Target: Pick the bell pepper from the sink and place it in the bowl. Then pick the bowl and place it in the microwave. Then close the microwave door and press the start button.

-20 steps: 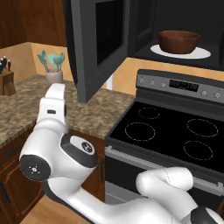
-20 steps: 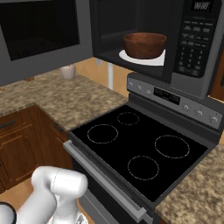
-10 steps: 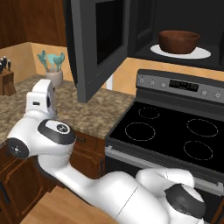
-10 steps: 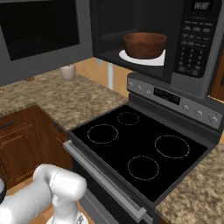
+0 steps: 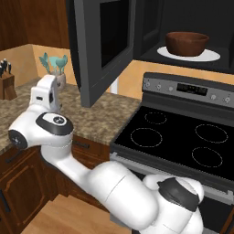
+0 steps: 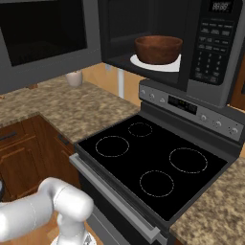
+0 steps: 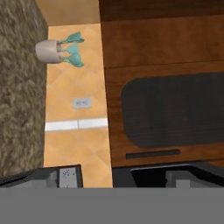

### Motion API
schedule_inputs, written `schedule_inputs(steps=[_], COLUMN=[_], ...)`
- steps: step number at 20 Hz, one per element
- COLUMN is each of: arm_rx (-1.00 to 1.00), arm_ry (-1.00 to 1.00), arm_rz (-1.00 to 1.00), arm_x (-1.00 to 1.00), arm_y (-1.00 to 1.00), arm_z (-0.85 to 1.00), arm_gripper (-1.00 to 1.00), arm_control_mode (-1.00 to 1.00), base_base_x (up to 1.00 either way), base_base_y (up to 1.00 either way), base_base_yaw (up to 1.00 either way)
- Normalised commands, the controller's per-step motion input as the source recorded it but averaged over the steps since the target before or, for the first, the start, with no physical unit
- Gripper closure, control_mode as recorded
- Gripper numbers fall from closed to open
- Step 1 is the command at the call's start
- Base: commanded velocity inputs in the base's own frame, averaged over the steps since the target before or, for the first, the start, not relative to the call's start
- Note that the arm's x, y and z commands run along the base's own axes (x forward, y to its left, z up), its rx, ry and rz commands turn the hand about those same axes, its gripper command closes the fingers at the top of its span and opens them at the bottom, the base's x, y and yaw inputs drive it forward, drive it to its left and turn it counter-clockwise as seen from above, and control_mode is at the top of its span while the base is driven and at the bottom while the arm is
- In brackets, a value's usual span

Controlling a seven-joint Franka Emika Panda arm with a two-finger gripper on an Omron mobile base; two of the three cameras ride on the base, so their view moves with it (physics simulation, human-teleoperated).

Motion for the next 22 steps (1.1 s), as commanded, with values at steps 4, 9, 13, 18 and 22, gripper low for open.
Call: schedule_inputs(steps=[4,9,13,18,22], arm_rx=[0.03,0.02,0.03,0.01,0.00], arm_ry=[-0.15,-0.20,-0.16,-0.25,-0.44], arm_rz=[0.04,0.08,0.09,0.02,-0.14], arm_x=[0.38,0.05,0.00,-0.18,-0.72], arm_y=[-0.51,-0.59,-0.69,-0.38,-0.09], arm_z=[0.05,0.24,0.19,0.25,0.42], arm_gripper=[-1.00,-1.00,-1.00,-1.00,-1.00], arm_control_mode=[-1.00,-1.00,-1.00,-1.00,-1.00], base_base_x=[0.00,0.00,0.00,0.00,0.00], base_base_y=[0.00,0.00,0.00,0.00,0.00], base_base_yaw=[0.00,0.00,0.00,0.00,0.00])
